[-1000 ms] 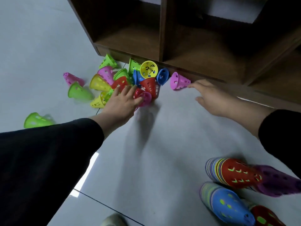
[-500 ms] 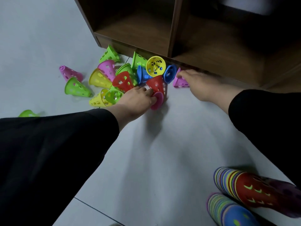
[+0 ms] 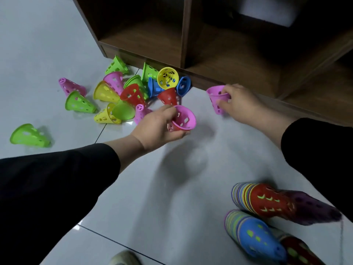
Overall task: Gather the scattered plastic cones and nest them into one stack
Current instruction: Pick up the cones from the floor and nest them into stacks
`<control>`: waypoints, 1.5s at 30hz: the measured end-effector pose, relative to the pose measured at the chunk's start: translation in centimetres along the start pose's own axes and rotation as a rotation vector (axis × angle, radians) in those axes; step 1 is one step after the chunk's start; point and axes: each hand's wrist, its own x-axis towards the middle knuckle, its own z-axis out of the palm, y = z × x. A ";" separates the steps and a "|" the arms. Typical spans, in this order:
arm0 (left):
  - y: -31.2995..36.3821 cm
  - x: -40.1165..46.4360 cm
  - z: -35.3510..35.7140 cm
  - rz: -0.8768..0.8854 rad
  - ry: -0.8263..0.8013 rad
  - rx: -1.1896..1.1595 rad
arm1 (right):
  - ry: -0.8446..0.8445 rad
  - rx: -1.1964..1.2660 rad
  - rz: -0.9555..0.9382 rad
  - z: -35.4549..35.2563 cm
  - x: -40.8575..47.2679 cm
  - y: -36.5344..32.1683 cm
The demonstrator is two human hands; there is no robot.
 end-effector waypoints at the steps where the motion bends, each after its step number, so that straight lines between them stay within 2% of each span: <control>1: 1.6 0.2 -0.1 -0.040 0.036 -0.063 | 0.046 0.074 0.022 -1.7 -1.4 0.2; 3: 4.8 0.6 -0.2 -0.122 0.072 -0.213 | 0.132 0.197 0.056 -5.4 -4.7 0.7; 5: 7.8 0.6 -0.1 -0.138 0.042 -0.326 | 0.151 0.295 0.081 -9.0 -8.8 1.1; 9: 13.5 -0.6 0.7 -0.063 -0.107 -0.305 | 0.081 0.207 0.107 -13.6 -18.2 2.7; 14: 17.8 -2.4 2.3 0.076 -0.355 -0.071 | -0.131 0.083 0.236 -14.8 -27.7 4.9; 18: 19.6 -3.6 3.5 0.236 -0.494 0.138 | -0.276 -0.043 0.174 -13.4 -30.5 6.2; 23: 22.4 -2.8 4.4 0.340 -0.571 0.391 | -0.242 -0.244 0.094 -12.3 -31.3 6.1; 26: 23.6 -2.0 5.3 0.341 -0.637 0.567 | -0.225 -0.317 0.073 -12.8 -31.2 6.1; 32: 25.1 -0.5 7.4 0.324 -0.679 0.701 | -0.314 -0.416 0.067 -12.8 -30.5 7.5; 34: 25.2 -0.4 8.2 0.297 -0.652 0.657 | -0.334 -0.328 0.031 -10.3 -30.3 7.9; 38: 24.5 -1.7 8.7 0.122 -0.548 0.280 | -0.244 -0.109 0.017 -7.2 -30.3 7.8; 40: 23.3 -2.4 8.5 0.093 -0.512 0.203 | -0.223 -0.126 0.011 -6.6 -30.2 8.1; 42: 22.0 -3.3 8.2 0.064 -0.543 0.165 | -0.221 -0.199 -0.006 -6.3 -29.9 8.0; 45: 20.1 -4.6 6.8 0.023 -0.466 0.059 | -0.098 -0.103 -0.029 -6.8 -28.8 6.7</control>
